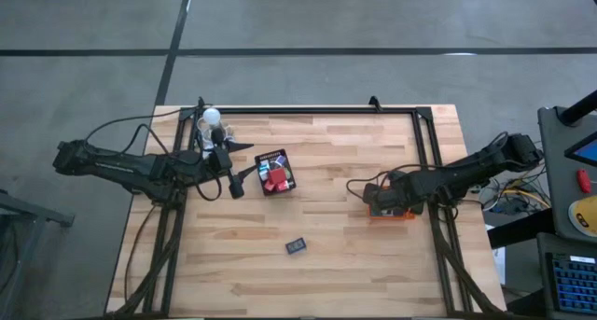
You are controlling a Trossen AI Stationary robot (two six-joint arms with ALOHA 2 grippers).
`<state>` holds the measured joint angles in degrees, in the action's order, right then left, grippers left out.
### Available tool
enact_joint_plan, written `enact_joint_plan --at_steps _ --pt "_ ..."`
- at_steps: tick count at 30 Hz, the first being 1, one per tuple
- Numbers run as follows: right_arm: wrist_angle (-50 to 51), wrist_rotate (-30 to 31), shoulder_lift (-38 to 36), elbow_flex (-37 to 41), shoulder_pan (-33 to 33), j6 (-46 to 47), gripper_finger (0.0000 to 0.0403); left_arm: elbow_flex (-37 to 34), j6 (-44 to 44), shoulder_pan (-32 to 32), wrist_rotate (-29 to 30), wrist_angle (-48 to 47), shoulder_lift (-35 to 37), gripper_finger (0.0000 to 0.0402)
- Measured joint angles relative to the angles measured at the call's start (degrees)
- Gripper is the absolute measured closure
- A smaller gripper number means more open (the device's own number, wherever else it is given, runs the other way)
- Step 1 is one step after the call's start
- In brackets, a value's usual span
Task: Pick & Place Office items
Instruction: Put the white digital clock in the orange bin, then put the dark blue digital clock in the orange bin
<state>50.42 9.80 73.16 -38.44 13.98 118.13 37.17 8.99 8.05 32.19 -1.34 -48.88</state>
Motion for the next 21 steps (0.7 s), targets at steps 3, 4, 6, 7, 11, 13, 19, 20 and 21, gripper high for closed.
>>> enact_joint_plan --at_steps 3,4,6,7,11,13,19,20,21 --pt "0.77 -0.23 0.09 -1.24 0.00 -0.01 0.0177 0.00 0.01 -0.01 0.02 0.00 -0.02 0.0126" --pt "1.07 -0.24 0.09 -1.90 0.00 -0.08 0.0177 0.00 0.01 0.00 0.01 0.00 0.00 0.0126" --pt "2.08 -0.20 0.09 -3.42 0.00 -0.98 0.0176 0.00 0.00 0.00 0.02 0.00 0.00 0.0126" --pt "2.79 -0.13 0.09 -4.17 0.00 -1.59 0.0176 0.00 0.02 0.00 0.02 0.00 0.00 0.0126" --pt "4.52 0.63 0.07 -6.67 0.00 -3.82 0.0179 0.00 0.02 -0.01 0.01 0.01 -0.01 0.0126" --pt "5.62 0.70 0.07 -7.48 0.00 -4.47 0.0179 0.00 0.02 0.00 0.02 0.00 0.00 0.0126" --pt "8.64 3.18 0.07 -10.22 0.01 -6.24 0.0177 0.00 0.02 -0.02 0.00 0.02 0.00 0.0126" --pt "9.02 3.61 0.07 -10.64 0.02 -6.80 0.0177 0.00 0.00 0.00 0.01 0.01 -0.02 0.0126" --pt "9.28 3.76 0.07 -11.02 0.02 -7.44 0.0177 0.00 0.00 -0.02 0.00 0.02 -0.02 0.0126"
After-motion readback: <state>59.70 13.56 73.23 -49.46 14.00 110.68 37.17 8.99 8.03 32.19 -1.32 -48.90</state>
